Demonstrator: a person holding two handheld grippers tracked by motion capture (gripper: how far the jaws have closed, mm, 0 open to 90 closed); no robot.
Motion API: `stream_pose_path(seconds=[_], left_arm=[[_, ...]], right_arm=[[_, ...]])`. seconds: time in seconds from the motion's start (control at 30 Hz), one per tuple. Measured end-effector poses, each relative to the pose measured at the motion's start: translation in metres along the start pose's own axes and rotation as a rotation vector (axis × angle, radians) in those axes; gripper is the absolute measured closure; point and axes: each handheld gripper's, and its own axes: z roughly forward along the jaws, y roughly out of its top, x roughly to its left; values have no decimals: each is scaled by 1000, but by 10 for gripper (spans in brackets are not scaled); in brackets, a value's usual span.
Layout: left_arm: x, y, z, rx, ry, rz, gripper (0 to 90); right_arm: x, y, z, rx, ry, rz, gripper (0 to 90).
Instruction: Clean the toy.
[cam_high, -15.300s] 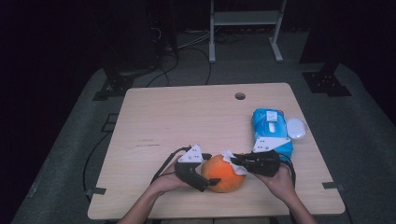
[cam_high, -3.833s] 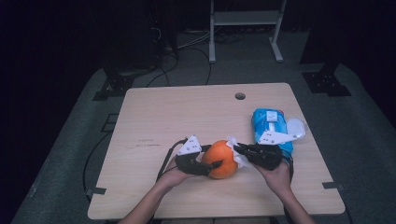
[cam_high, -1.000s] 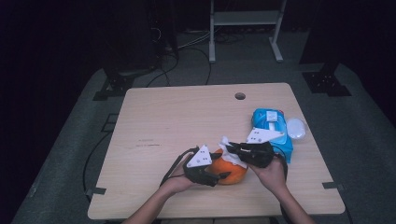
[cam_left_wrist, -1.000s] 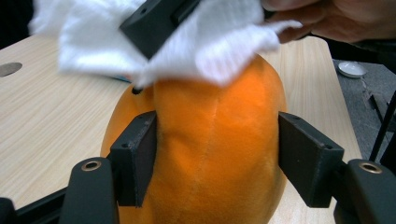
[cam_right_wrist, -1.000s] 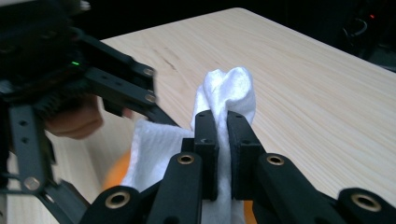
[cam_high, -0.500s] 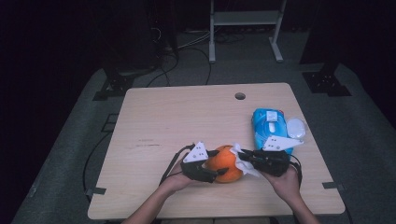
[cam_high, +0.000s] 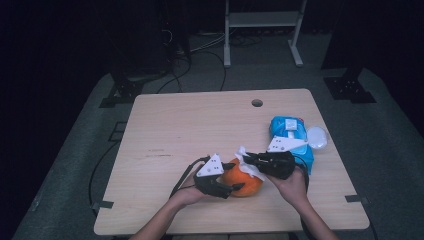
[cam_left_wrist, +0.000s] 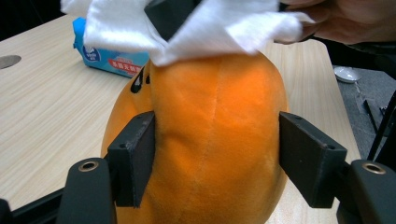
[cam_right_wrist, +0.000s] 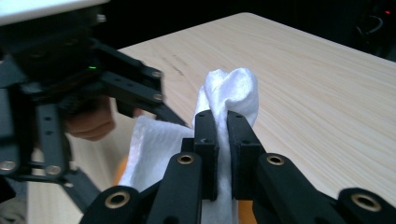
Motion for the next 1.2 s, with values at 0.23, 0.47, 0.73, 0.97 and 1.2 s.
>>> stream_pose_path(seconds=[0.23,0.47,0.73,0.97,1.2], left_arm=[[7,-3,-4,-12,0,-41,312],[15,-5,-7,-29,10,-94,308],[12,-3,-3,-27,24,-99,302],[13,-4,-5,-29,27,-106,304],[13,-3,-4,-26,24,-100,304]], right_arm=[[-20,-22,-15,18,-42,90,830],[-16,-40,-30,17,-10,137,829],[10,-15,-23,-28,45,48,828],[5,-9,-15,-20,30,20,829],[-13,-23,-24,-2,-38,80,828]])
